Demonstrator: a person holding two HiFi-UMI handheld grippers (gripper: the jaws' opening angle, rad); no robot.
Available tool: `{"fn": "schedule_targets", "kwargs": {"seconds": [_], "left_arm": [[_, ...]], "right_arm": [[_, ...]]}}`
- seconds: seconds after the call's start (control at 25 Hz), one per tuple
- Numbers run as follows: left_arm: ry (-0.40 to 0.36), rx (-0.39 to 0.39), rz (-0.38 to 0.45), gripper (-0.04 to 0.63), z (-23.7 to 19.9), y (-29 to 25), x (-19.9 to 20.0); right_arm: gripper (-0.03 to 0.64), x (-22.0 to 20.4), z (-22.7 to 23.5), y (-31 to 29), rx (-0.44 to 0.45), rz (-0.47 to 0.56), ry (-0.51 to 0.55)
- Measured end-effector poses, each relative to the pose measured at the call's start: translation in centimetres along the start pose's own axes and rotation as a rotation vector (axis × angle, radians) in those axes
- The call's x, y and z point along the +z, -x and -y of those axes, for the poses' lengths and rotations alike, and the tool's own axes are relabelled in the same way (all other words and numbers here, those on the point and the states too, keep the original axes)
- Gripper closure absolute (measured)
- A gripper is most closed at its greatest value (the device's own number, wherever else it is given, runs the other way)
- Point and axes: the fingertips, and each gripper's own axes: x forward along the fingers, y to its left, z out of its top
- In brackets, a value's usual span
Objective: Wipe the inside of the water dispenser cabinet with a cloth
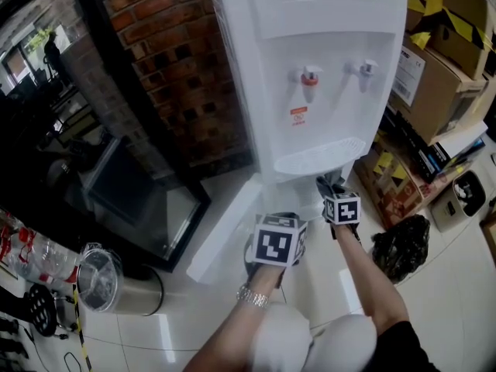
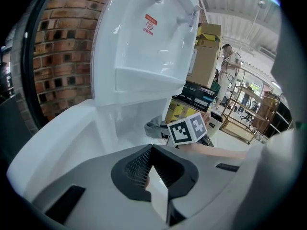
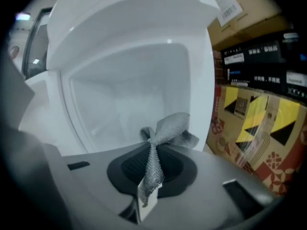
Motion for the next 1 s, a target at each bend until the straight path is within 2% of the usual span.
{"fn": "schedule_targets", "kwargs": {"seconds": [0.2, 0.32, 0.4, 0.56, 0.76, 0.88, 1.0], "left_arm": [[-0.006, 0.004, 0.004, 0.594, 0.0, -0.1, 0.1], [0.0, -0.004, 0.008, 0.594, 0.2, 0.0, 0.2], [-0.004, -0.005, 0.009, 0.594, 0.3, 0.1, 0.3], [-0.009, -0.007, 0.019, 0.594, 0.2, 0.4, 0.5], [-0.009, -0.011, 0.011, 0.594, 0.1, 0.2, 0.4], [-0.008, -0.01, 0.009, 0.594, -0.2, 0.2, 0.4], [-0.008, -0.001, 0.004, 0.594, -0.6, 0.0, 0.3]], "right_arm": [[0.595, 6.7, -1.4, 2.9, -0.024, 0.226, 0.135], [0.595, 8.0, -1.9, 3.3, -0.031, 0.285, 0.222], [0.595, 7.0, -1.1, 2.3, -0.03, 0.257, 0.183], [0.595, 1.7, 1.6, -0.2, -0.054, 0.086, 0.078], [0.595, -4.2, 2.1, -2.5, -0.021, -0.09, 0.037], [0.595, -4.3, 1.0, -2.8, 0.002, -0.085, 0.034], [0.595, -1.3, -1.3, -2.9, 0.062, 0.017, 0.031]]}}
